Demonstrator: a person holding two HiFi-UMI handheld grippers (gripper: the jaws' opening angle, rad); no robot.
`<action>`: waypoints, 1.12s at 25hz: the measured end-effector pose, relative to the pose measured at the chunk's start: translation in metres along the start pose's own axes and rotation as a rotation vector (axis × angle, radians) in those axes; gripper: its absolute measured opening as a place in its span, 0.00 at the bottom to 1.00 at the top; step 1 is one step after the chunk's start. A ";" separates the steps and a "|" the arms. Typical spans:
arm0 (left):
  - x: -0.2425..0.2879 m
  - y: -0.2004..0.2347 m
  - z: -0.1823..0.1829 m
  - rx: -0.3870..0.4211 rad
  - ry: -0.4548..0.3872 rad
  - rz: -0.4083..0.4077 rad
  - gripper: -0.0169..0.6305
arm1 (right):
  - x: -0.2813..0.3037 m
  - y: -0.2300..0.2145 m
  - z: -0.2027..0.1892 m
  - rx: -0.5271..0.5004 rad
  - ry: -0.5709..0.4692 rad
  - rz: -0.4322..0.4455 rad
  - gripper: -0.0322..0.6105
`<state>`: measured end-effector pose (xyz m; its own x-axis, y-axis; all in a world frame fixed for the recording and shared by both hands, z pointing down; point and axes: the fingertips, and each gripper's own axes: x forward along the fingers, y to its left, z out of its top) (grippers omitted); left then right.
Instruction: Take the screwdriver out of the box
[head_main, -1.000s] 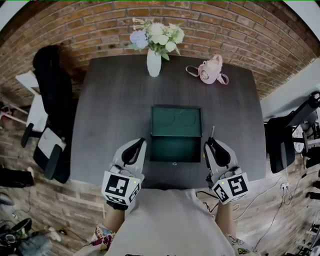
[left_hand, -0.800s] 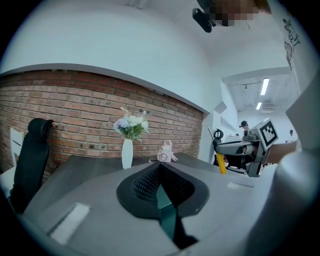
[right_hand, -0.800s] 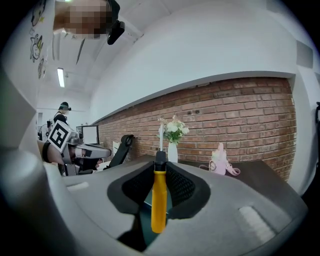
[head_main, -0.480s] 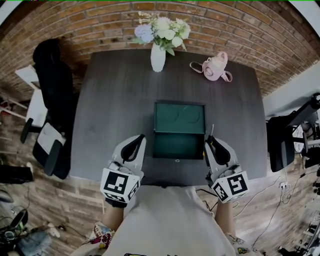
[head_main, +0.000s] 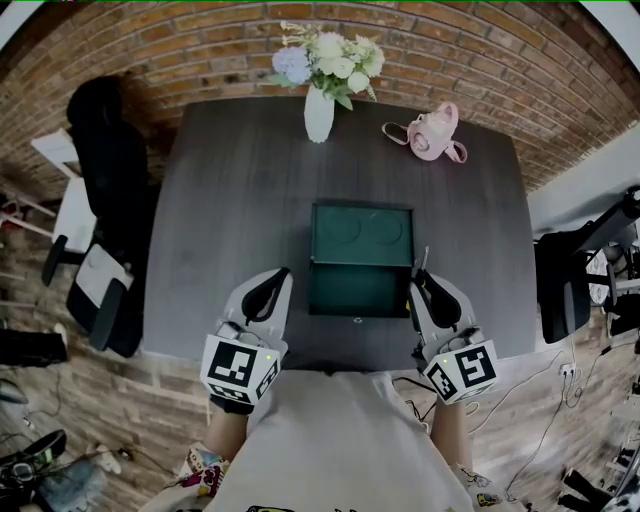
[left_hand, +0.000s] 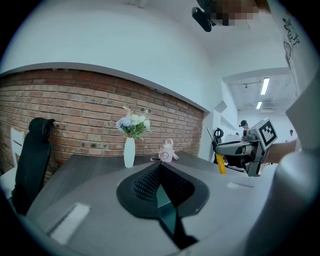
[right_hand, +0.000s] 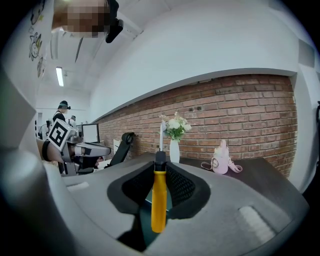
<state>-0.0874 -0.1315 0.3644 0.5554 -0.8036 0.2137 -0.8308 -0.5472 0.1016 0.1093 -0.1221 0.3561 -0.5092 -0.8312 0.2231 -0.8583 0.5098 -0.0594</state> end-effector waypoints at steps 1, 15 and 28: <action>0.000 0.000 0.001 0.000 0.003 0.000 0.02 | 0.000 0.000 0.001 0.000 0.000 -0.001 0.17; 0.000 0.005 -0.002 -0.002 0.000 0.009 0.02 | 0.005 0.000 -0.002 0.012 0.007 -0.001 0.17; -0.001 0.003 -0.003 0.001 0.003 0.003 0.02 | 0.002 0.000 -0.005 0.015 0.015 -0.009 0.17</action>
<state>-0.0904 -0.1319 0.3675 0.5528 -0.8046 0.2169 -0.8325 -0.5449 0.1001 0.1086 -0.1225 0.3615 -0.5003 -0.8323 0.2385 -0.8638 0.4986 -0.0721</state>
